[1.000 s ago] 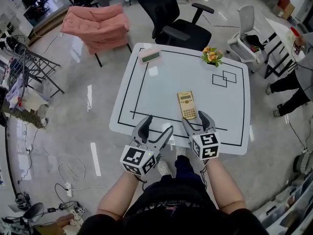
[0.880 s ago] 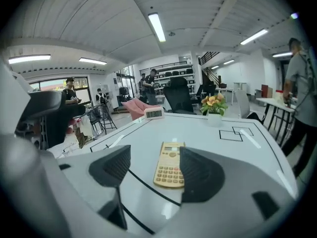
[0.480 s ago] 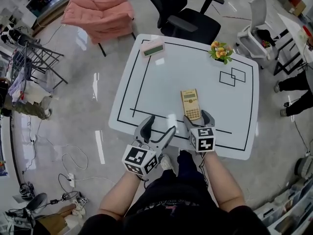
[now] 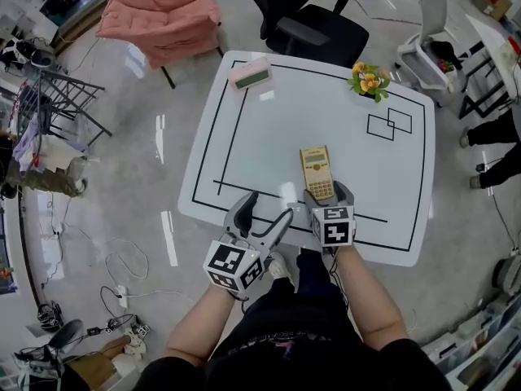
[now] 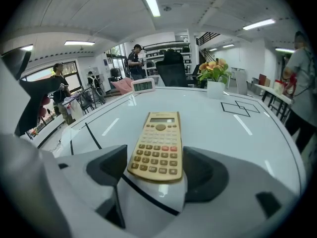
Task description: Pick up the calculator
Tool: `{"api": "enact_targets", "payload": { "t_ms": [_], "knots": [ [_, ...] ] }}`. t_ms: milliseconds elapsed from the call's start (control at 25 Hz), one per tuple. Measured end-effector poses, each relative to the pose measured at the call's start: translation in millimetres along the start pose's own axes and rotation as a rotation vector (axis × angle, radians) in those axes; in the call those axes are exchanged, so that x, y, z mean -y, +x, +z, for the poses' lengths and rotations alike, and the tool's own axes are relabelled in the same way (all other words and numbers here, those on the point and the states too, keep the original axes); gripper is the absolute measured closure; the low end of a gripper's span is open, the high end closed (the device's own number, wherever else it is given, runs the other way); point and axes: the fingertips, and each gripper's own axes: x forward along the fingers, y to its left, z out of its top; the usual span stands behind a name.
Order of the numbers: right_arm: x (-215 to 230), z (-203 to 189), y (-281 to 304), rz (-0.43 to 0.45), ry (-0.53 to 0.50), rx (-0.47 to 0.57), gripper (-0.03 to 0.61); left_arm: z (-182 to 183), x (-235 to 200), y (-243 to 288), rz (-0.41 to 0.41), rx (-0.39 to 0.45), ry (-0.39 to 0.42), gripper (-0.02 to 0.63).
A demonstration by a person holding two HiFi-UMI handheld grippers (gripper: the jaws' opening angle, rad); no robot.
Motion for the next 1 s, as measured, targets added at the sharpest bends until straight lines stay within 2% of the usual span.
{"api": "enact_targets", "payload": {
  "t_ms": [400,720,1000],
  "knots": [
    [2.0,-3.0,5.2,-0.040,-0.008,-0.018,0.240,-3.8,-3.1,16.4,-0.010,-0.020,-0.014,0.267],
    [2.4,-0.3,4.2,0.010,0.002,-0.037,0.241,-14.4,-2.9,36.8,-0.035,-0.064,-0.064,0.267],
    [5.7,1.1,1.4,0.108,0.107,-0.041,0.242,-30.1,-2.4,62.3,-0.064,-0.128,-0.129,0.267]
  ]
}}
